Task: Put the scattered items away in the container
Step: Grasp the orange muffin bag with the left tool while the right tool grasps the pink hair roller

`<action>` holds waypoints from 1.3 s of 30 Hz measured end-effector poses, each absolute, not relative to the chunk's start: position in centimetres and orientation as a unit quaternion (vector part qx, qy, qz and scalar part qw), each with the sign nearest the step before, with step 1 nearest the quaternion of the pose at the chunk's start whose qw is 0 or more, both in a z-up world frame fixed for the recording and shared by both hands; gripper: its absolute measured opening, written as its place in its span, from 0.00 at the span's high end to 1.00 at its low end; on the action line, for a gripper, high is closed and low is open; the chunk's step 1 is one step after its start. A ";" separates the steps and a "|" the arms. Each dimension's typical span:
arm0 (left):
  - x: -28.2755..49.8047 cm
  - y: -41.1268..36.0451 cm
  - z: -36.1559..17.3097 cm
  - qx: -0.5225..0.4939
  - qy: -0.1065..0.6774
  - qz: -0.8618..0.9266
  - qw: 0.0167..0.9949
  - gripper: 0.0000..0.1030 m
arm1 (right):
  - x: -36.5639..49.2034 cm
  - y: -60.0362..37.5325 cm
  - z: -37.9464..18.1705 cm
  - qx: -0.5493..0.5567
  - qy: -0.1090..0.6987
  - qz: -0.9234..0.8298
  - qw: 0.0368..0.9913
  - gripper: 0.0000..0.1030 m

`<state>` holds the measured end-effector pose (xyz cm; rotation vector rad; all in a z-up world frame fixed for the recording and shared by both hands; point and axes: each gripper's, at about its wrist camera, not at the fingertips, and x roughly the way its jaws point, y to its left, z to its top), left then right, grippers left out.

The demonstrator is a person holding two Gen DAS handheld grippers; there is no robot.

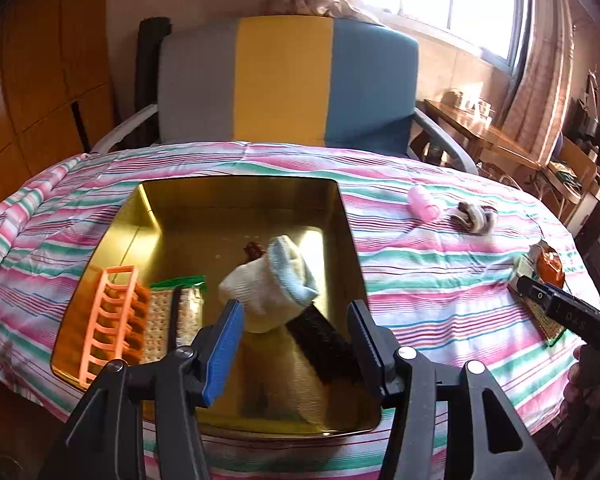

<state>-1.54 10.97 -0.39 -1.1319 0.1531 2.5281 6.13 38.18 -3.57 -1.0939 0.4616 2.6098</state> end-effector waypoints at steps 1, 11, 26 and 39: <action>-1.2 11.8 -0.4 -0.402 0.060 0.893 0.194 0.47 | 7.3 39.9 -3.6 -0.375 0.169 0.898 0.155 0.29; 1.1 19.0 -2.5 -0.431 0.113 0.854 0.269 0.47 | 16.9 56.5 -4.6 -0.320 0.339 0.845 0.263 0.20; 0.5 21.6 -5.1 -0.461 0.143 0.831 0.276 0.47 | 6.4 62.2 -8.6 -0.348 0.442 0.815 0.141 0.08; 0.1 20.4 -5.1 -0.465 0.124 0.833 0.274 0.47 | -0.7 50.6 -6.0 -0.371 0.397 0.838 -0.047 0.08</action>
